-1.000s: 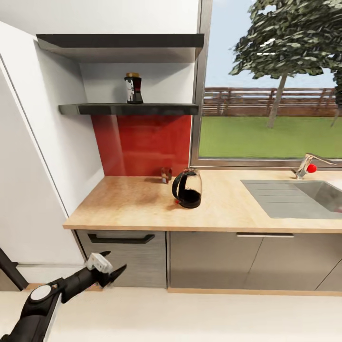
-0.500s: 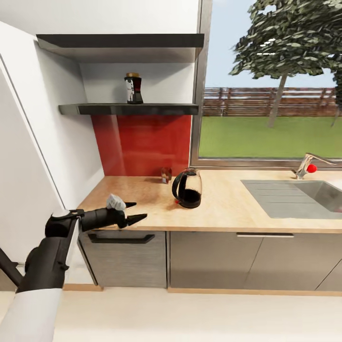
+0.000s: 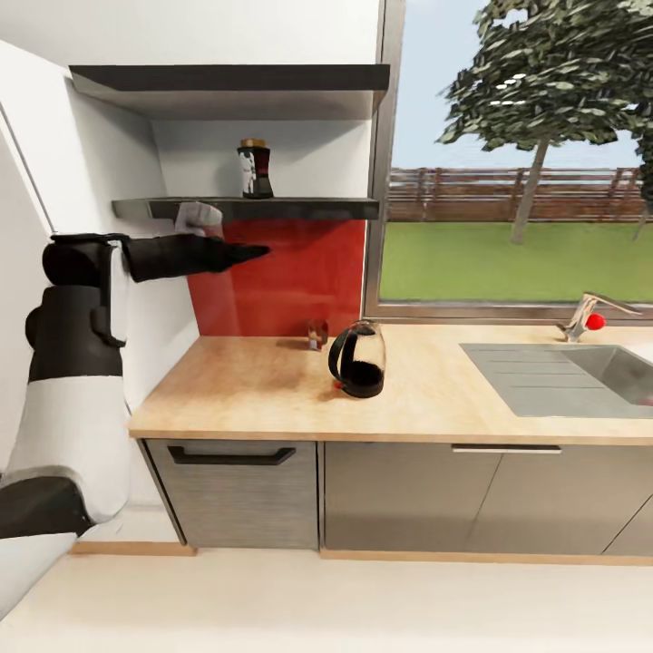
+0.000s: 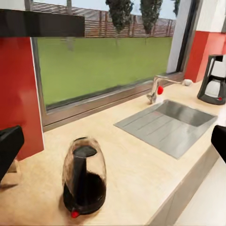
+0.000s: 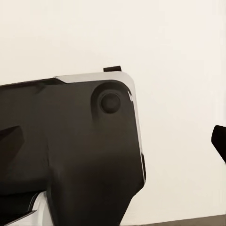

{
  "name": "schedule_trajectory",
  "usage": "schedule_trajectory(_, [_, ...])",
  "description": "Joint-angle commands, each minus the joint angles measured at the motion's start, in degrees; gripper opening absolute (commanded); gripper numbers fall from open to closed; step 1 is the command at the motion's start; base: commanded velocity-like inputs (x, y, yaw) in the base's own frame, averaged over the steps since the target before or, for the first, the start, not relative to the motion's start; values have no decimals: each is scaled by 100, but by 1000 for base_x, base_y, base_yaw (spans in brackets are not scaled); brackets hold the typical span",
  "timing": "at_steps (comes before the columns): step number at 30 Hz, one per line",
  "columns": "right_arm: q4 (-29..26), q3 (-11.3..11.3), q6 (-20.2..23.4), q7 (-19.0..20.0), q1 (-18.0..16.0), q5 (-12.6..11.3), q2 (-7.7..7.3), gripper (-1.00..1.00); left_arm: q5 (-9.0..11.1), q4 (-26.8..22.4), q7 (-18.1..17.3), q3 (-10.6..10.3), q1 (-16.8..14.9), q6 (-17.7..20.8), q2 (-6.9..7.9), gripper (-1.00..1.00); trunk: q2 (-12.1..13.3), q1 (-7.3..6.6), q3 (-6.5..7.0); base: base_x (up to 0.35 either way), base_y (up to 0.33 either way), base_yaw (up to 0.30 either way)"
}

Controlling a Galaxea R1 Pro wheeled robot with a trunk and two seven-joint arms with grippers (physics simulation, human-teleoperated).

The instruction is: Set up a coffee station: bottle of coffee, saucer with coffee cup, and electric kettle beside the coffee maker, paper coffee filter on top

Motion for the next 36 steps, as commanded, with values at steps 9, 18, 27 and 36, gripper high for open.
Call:
schedule_trajectory(9, [4, -12, -55, -7, -6, 9, 4, 100, -58, 675, 701, 17, -1183, 32, -240, 100, -13, 3, -14, 0, 0, 0])
schedule_trajectory(18, [11, -11, -56, -18, -4, 17, 5, 100, -95, 1037, 1616, 18, -1878, 28, -438, 100, -13, 3, -14, 0, 0, 0])
schedule_trajectory(27, [20, -5, -56, -21, -5, 19, 2, 100, -94, 1292, 3707, -75, -2293, -125, -853, 100, -13, 3, -14, 0, 0, 0])
schedule_trajectory(36, [22, -4, -68, -21, -6, 19, -3, 100, -104, 2337, 6285, -1478, -2294, -1525, -969, 100, -13, 3, -14, 0, 0, 0])
